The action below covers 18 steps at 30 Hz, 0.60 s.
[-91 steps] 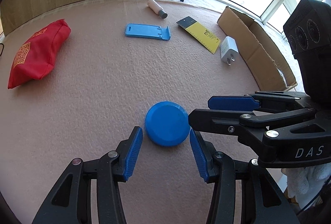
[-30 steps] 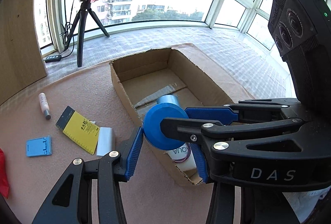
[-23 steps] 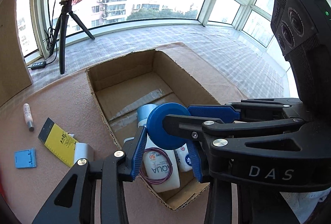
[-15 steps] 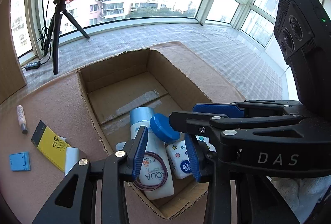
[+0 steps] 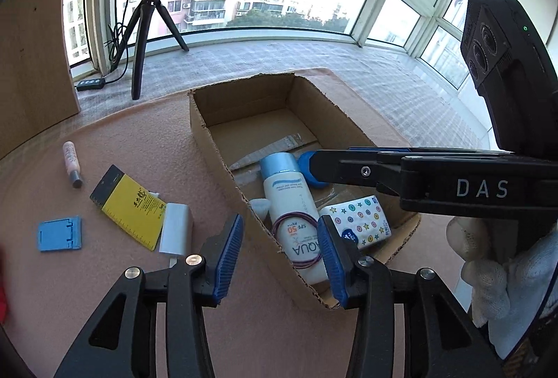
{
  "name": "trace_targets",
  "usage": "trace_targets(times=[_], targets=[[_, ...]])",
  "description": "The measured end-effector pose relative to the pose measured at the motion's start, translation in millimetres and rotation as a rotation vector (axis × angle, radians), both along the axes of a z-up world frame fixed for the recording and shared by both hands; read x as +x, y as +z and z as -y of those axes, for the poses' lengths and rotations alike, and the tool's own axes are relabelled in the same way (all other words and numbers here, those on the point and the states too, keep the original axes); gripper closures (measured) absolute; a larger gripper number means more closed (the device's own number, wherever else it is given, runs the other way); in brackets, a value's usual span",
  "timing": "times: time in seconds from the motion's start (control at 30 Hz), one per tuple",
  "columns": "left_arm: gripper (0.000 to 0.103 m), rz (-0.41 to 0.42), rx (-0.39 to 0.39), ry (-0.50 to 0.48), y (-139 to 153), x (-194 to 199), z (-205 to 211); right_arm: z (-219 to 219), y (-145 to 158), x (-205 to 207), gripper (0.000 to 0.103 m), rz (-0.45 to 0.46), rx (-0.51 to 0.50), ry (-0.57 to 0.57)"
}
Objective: Organize objects
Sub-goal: 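Move the right gripper to the yellow ruler-printed card and close on it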
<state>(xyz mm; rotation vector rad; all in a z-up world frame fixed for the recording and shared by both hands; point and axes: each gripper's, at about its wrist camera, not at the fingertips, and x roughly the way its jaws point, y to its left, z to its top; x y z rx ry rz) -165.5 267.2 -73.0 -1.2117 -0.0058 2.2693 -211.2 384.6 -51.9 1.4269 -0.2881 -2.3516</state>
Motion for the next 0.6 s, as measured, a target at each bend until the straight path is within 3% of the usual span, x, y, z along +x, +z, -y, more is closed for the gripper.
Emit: trace_targets(times=[0.33, 0.6], targets=[[0.044, 0.04, -0.034, 0.148, -9.0, 38.6, 105.2, 75.9, 8.5, 1.0, 0.044, -0.043, 0.023, 0.147], [0.033, 0.073, -0.011, 0.254, -15.6, 70.1, 172.4, 137.5, -13.1, -21.4, 0.042, -0.018, 0.118, 0.23]])
